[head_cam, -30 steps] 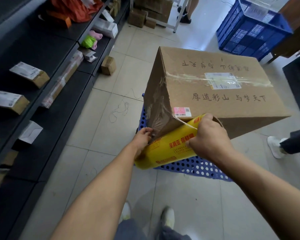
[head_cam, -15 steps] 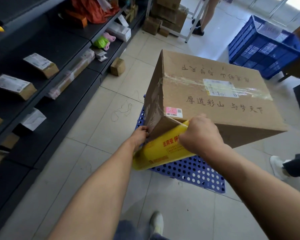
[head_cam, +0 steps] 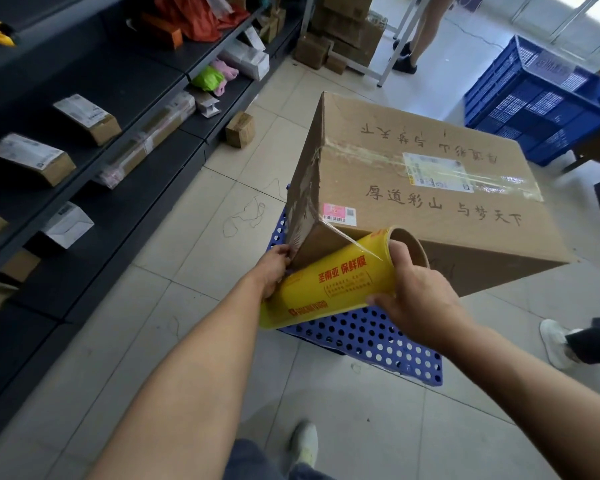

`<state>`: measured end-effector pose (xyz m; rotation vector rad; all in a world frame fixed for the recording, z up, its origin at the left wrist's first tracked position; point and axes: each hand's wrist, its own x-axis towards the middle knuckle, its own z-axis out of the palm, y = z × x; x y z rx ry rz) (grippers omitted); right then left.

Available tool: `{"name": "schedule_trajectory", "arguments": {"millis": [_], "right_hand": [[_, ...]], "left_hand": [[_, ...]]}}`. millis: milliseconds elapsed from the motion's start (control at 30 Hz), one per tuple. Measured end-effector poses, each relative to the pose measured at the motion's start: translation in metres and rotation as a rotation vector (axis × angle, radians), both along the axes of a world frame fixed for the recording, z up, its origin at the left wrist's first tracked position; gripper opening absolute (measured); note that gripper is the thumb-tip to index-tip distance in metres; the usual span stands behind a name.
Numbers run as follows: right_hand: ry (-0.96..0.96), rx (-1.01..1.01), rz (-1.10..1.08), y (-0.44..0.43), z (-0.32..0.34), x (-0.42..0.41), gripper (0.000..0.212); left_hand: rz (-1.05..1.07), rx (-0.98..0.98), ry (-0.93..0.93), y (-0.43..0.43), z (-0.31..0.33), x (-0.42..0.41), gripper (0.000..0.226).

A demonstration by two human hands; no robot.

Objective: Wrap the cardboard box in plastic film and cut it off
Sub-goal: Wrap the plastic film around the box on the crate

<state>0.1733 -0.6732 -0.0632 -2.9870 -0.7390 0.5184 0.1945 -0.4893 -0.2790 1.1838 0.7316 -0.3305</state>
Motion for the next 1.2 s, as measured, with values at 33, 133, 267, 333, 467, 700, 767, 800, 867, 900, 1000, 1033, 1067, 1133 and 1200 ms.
{"name": "schedule_trajectory", "arguments": {"millis": [33, 133, 267, 333, 467, 700, 767, 800, 867, 900, 1000, 1033, 1067, 1133, 1200], "right_hand": [[-0.008, -0.003, 0.013, 0.003, 0.001, 0.000, 0.060], [-0.010, 0.040, -0.007, 0.014, 0.004, 0.001, 0.057], [-0.021, 0.020, -0.040, 0.026, 0.014, -0.002, 0.053], [-0.035, 0.017, -0.061, 0.033, 0.018, -0.003, 0.049], [-0.005, -0.001, -0.163, 0.049, 0.019, -0.007, 0.042], [-0.035, -0.038, -0.160, 0.025, 0.023, -0.002, 0.055], [-0.056, -0.072, -0.076, 0.021, 0.025, 0.001, 0.065], [-0.060, -0.080, -0.054, 0.019, 0.025, 0.002, 0.065], [-0.070, -0.102, -0.009, 0.015, 0.025, 0.003, 0.058], [-0.075, -0.119, 0.024, 0.013, 0.024, 0.003, 0.053], [-0.093, -0.189, 0.156, 0.005, 0.022, 0.001, 0.042], [-0.095, -0.216, 0.196, 0.003, 0.022, 0.001, 0.041], [-0.096, -0.234, 0.225, 0.002, 0.021, 0.002, 0.041], [-0.097, -0.244, 0.249, 0.001, 0.020, 0.004, 0.041], [-0.082, -0.239, 0.244, 0.003, 0.018, 0.005, 0.042]], "left_hand": [[-0.003, 0.012, 0.004, 0.000, 0.000, 0.001, 0.041], [-0.031, 0.034, 0.017, 0.001, 0.000, 0.001, 0.042], [-0.020, -0.011, 0.032, 0.001, 0.004, 0.001, 0.042], [-0.016, -0.004, 0.038, 0.001, 0.005, 0.002, 0.043], [-0.029, 0.007, 0.044, 0.003, 0.007, 0.003, 0.042], [-0.029, 0.019, -0.016, 0.002, 0.008, -0.004, 0.053], [-0.051, 0.029, -0.037, 0.001, 0.007, -0.007, 0.056], [-0.055, 0.033, -0.044, 0.001, 0.005, -0.008, 0.057], [-0.061, 0.035, -0.051, 0.002, 0.003, -0.010, 0.058], [-0.071, 0.037, -0.046, 0.002, 0.001, -0.010, 0.061], [-0.103, 0.030, -0.026, 0.002, -0.007, -0.012, 0.073], [-0.112, 0.025, -0.027, 0.003, -0.009, -0.012, 0.078], [-0.113, 0.018, -0.029, 0.003, -0.011, -0.012, 0.083], [-0.088, -0.001, -0.036, 0.004, -0.011, -0.014, 0.087], [-0.044, -0.015, -0.033, 0.003, -0.011, -0.017, 0.084]]}}
